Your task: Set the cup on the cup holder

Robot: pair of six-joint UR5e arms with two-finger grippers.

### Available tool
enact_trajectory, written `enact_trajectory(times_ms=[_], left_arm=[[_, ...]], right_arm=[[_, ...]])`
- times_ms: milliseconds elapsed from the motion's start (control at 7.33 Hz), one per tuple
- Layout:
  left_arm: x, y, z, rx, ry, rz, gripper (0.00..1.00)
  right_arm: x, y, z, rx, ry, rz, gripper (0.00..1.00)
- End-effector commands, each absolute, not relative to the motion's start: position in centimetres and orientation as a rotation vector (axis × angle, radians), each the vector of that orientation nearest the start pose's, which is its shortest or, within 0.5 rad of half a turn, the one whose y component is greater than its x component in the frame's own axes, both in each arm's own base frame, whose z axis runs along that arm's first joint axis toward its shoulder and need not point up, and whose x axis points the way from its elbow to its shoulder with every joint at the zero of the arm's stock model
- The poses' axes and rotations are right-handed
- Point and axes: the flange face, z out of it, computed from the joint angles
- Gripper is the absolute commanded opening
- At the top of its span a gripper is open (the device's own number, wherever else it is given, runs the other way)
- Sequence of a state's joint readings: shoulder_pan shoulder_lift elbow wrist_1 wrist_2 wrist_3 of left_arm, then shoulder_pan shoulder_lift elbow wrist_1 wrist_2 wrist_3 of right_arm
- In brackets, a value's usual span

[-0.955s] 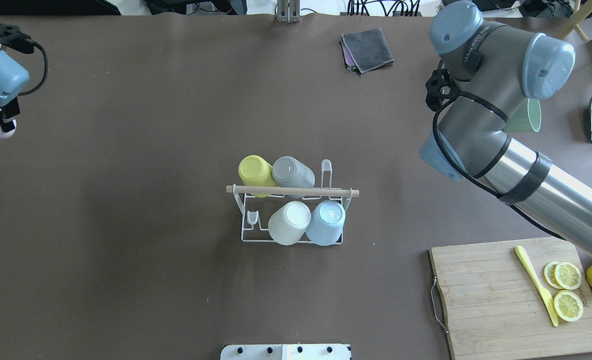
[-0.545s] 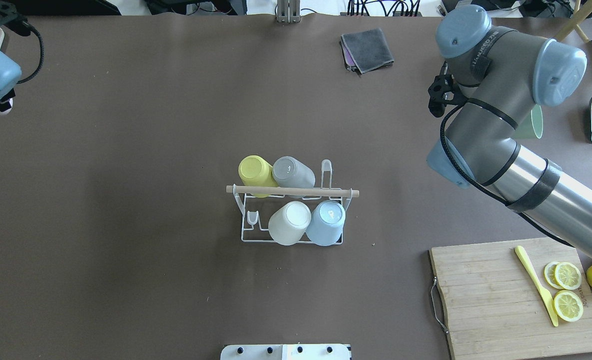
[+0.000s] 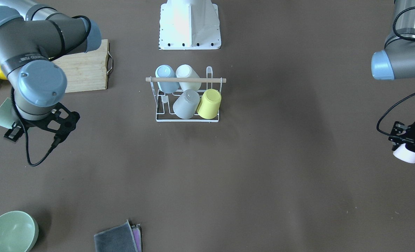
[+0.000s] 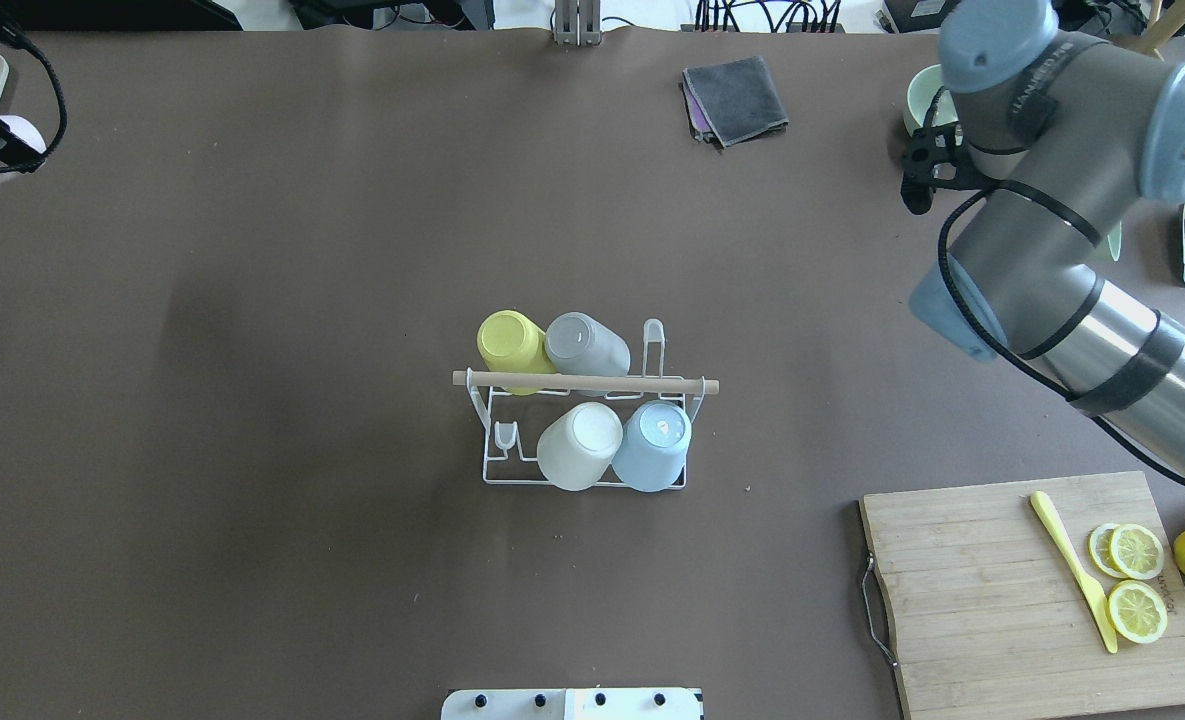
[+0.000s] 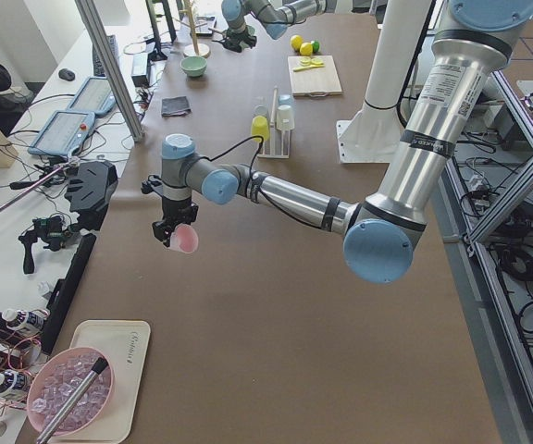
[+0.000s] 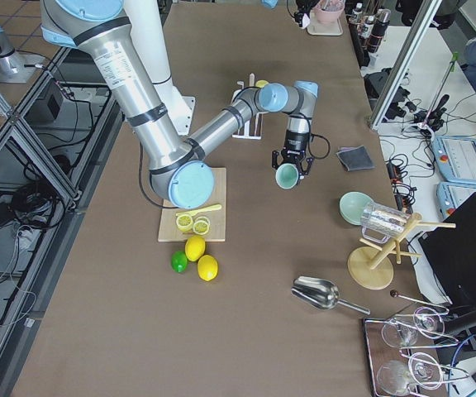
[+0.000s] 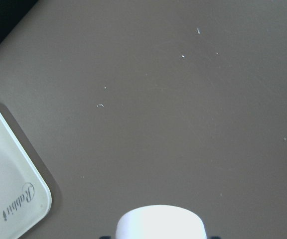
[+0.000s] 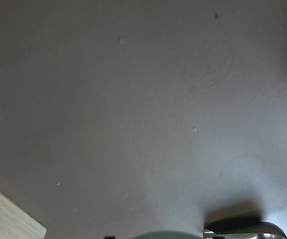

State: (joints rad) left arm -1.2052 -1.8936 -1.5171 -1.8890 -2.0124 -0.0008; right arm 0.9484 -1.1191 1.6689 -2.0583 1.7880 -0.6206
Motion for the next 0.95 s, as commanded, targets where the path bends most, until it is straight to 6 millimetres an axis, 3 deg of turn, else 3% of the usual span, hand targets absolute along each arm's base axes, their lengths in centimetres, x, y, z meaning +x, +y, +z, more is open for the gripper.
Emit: enact_trajectory(times_ms=[0, 136, 273, 545, 682, 818], left_arm=[[17.1, -63.5, 44.8, 0.725, 0.652, 0.385, 0.00], [18.6, -62.8, 42.3, 0.848, 0.698, 0.386, 0.00], [18.9, -62.3, 40.4, 0.971, 0.738, 0.369, 0.00], [19.1, -60.4, 35.6, 1.148, 0.935, 0.276, 0.00], [20.9, -58.4, 34.3, 1.220, 1.041, 0.284, 0.00], [21.1, -57.4, 33.5, 1.288, 1.084, 0.306, 0.00]], right_arm=[[-21.9, -57.4, 51.5, 0.237, -0.413, -1.198, 0.00], [-20.4, -57.8, 50.7, 0.274, -0.520, -1.162, 0.00], [-20.9, -58.4, 47.2, 0.358, -0.615, -1.136, 0.00], [-20.0, -54.4, 37.3, 0.512, -0.813, -1.089, 0.00], [-19.8, -53.0, 32.7, 0.592, -0.926, -1.111, 0.00], [-19.2, -51.4, 29.3, 0.692, -1.016, -1.095, 0.00]])
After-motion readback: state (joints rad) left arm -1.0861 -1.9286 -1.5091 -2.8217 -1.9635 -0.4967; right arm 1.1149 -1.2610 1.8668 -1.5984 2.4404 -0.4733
